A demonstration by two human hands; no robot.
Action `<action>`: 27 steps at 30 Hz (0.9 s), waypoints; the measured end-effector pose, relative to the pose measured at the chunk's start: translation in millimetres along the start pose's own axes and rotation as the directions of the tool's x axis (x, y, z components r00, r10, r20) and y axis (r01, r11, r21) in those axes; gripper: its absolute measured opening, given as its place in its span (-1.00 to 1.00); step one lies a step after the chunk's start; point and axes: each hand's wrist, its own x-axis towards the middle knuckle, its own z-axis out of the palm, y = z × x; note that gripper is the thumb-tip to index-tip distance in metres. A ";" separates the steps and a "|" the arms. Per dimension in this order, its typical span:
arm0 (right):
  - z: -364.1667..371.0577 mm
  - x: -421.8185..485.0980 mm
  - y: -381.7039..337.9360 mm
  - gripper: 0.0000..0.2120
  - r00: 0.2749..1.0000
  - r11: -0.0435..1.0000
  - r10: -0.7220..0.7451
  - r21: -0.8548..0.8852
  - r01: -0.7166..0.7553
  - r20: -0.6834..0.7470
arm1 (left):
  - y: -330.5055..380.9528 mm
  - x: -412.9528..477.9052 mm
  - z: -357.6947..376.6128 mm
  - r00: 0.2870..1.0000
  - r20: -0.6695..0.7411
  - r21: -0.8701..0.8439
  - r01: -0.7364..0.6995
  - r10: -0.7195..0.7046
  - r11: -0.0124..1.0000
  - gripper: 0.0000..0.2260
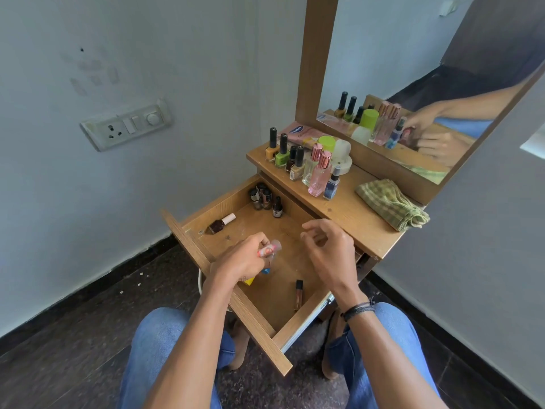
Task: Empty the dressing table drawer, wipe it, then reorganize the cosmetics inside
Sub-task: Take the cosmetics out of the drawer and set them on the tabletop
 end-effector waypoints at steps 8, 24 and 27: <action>17.2 -6.2 5.9 -0.67 0.918 0.963 0.268 -0.040 -0.268 0.293 | 3.4 -6.4 -11.1 0.995 0.020 -0.368 -0.081 0.095 0.926 -0.81; -20.6 8.3 -1.6 -0.80 0.856 0.640 0.387 0.568 -0.518 0.343 | 34.6 -16.8 3.5 0.984 -0.073 -0.561 -0.177 0.165 0.809 -0.89; -32.2 14.0 -4.0 -0.85 0.899 0.675 0.376 0.598 -0.432 0.225 | 35.5 -16.1 1.0 0.984 -0.114 -0.661 -0.179 0.139 0.729 -0.89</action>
